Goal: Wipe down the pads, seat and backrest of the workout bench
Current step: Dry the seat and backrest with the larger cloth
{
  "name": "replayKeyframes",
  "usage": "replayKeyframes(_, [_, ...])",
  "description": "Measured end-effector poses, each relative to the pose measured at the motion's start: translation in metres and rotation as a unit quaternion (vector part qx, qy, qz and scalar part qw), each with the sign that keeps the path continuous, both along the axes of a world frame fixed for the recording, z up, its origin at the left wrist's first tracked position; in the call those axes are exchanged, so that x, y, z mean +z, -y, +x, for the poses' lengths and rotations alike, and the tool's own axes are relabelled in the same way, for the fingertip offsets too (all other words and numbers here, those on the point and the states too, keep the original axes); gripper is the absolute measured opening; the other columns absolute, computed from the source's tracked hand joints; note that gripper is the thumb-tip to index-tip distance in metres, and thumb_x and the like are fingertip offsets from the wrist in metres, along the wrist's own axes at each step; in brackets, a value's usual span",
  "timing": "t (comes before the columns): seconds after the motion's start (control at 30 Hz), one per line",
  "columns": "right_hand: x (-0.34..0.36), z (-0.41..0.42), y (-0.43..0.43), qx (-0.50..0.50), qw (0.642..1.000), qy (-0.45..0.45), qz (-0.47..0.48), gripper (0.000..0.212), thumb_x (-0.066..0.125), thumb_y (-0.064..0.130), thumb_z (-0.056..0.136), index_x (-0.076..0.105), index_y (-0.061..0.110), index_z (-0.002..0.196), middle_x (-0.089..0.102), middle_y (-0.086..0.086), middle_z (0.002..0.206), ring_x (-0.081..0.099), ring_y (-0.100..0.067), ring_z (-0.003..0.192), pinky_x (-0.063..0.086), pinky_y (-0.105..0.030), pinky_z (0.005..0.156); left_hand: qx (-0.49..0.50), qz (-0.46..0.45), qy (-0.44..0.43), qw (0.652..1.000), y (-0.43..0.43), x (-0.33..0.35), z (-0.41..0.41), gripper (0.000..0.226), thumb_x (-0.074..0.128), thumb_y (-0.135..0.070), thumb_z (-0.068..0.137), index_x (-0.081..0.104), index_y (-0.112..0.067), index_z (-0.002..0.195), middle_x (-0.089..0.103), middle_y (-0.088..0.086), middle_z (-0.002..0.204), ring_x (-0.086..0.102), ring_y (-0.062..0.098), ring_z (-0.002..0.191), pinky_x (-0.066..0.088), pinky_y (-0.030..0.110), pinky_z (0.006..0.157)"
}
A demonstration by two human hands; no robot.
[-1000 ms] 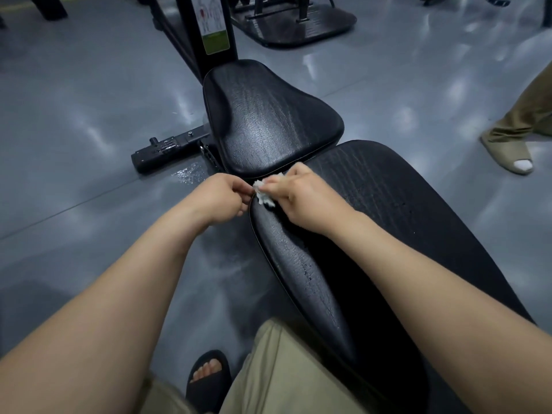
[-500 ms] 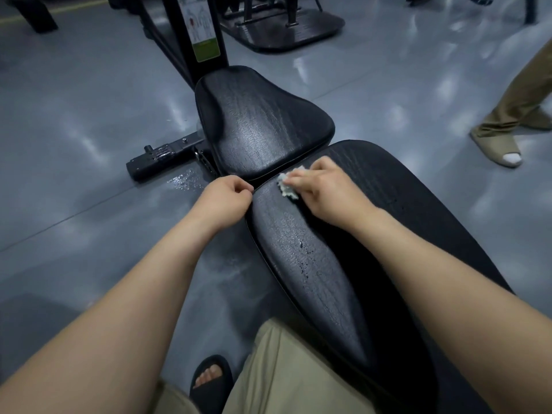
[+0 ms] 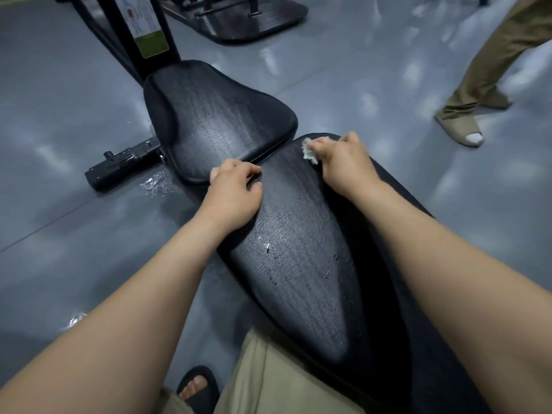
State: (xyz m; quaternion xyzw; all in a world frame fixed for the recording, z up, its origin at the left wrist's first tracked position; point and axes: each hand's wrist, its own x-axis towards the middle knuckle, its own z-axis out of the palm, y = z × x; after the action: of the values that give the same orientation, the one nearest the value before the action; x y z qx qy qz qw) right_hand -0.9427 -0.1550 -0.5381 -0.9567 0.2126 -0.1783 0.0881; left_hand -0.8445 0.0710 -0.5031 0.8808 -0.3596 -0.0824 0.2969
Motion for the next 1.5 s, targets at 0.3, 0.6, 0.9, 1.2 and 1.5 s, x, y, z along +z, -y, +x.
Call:
replayKeyframes(0.3, [-0.008, 0.031, -0.013, 0.102, 0.994, 0.032, 0.003, 0.044, 0.034, 0.024, 0.090, 0.069, 0.028, 0.117, 0.068, 0.015, 0.113, 0.044, -0.026, 0.082, 0.032, -0.029, 0.081, 0.004, 0.017, 0.042, 0.999, 0.005, -0.013, 0.001, 0.037, 0.060, -0.026, 0.094, 0.056, -0.024, 0.130, 0.044, 0.001, 0.133, 0.037, 0.031, 0.127, 0.035, 0.044, 0.108])
replayKeyframes(0.6, [-0.001, 0.034, 0.033, -0.092, 0.995, 0.018, 0.025, 0.051, 0.035, 0.012, 0.083, 0.068, 0.019, 0.121, 0.073, -0.002, 0.111, 0.056, -0.036, 0.092, 0.035, -0.035, 0.085, 0.011, 0.015, 0.050, 0.999, 0.007, -0.016, -0.001, 0.035, 0.060, -0.025, 0.094, 0.055, -0.026, 0.129, 0.043, -0.001, 0.132, 0.036, 0.029, 0.127, 0.033, 0.045, 0.106])
replayKeyframes(0.9, [-0.002, 0.020, 0.035, -0.054, 0.998, -0.007, 0.032, 0.046, 0.040, 0.022, 0.096, 0.061, 0.033, 0.135, 0.069, 0.005, 0.127, 0.062, -0.037, 0.099, 0.043, -0.038, 0.096, 0.009, 0.021, 0.050, 0.999, 0.006, -0.014, -0.002, 0.035, 0.059, -0.024, 0.095, 0.055, -0.026, 0.130, 0.043, -0.002, 0.132, 0.035, 0.029, 0.128, 0.031, 0.044, 0.107])
replayKeyframes(1.2, [0.003, -0.072, 0.047, -0.208, 0.964, -0.016, 0.166, 0.028, 0.047, 0.029, 0.090, 0.068, 0.010, 0.091, 0.066, -0.018, 0.080, 0.060, -0.038, 0.087, 0.047, -0.037, 0.074, 0.003, 0.031, 0.058, 0.998, 0.007, -0.014, -0.004, 0.037, 0.057, -0.024, 0.096, 0.052, -0.024, 0.133, 0.040, 0.001, 0.134, 0.033, 0.031, 0.129, 0.031, 0.046, 0.107])
replayKeyframes(1.5, [0.014, -0.021, 0.029, -0.053, 0.985, 0.028, 0.162, 0.031, 0.059, 0.017, 0.097, 0.071, 0.023, 0.126, 0.064, 0.002, 0.135, 0.055, -0.016, 0.132, 0.034, -0.025, 0.116, -0.001, 0.032, 0.075, 0.997, 0.005, -0.015, -0.006, 0.038, 0.056, -0.024, 0.095, 0.051, -0.025, 0.132, 0.040, 0.001, 0.133, 0.035, 0.030, 0.127, 0.033, 0.048, 0.104])
